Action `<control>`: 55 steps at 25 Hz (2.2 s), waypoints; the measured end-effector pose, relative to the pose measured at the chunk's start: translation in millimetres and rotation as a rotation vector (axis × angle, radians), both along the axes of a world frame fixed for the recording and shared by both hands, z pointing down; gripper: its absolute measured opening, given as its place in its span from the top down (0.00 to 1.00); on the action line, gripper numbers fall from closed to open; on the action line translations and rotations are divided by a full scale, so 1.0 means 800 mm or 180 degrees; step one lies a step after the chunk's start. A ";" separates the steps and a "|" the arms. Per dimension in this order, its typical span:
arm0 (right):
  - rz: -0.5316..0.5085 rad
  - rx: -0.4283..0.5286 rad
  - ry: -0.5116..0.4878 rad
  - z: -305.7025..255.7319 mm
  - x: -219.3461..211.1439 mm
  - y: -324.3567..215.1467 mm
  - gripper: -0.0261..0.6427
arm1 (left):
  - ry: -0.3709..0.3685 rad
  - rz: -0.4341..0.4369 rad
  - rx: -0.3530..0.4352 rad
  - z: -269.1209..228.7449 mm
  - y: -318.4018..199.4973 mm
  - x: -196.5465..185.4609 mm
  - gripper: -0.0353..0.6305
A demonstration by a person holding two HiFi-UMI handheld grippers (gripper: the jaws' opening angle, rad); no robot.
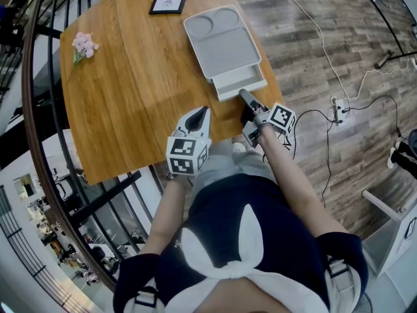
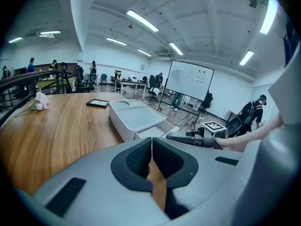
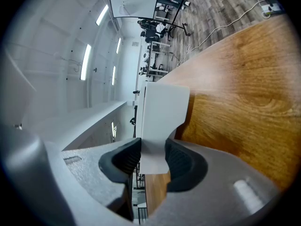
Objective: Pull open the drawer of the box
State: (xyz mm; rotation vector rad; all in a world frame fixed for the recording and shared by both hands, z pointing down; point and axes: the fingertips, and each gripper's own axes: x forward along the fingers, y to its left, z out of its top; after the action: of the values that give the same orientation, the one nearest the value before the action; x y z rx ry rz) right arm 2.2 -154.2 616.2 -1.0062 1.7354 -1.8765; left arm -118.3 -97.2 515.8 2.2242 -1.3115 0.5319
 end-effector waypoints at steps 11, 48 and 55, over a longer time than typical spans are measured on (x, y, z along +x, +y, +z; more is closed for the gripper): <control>-0.0034 0.0068 -0.0032 -0.003 0.002 0.007 0.72 | -0.0018 -0.0008 0.0012 -0.002 0.011 0.003 0.91; -0.0046 0.0055 -0.0062 -0.007 0.029 0.057 0.72 | -0.0056 -0.0134 0.0094 -0.013 0.065 0.019 0.91; -0.0051 0.0064 -0.0063 -0.008 0.030 0.068 0.72 | -0.0054 -0.0162 0.0096 -0.014 0.079 0.016 0.91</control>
State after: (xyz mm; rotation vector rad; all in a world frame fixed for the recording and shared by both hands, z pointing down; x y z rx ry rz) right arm 25.8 -99.7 609.9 -0.9659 1.7526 -1.8688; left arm -105.5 -34.0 504.3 2.2087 -1.3896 0.5165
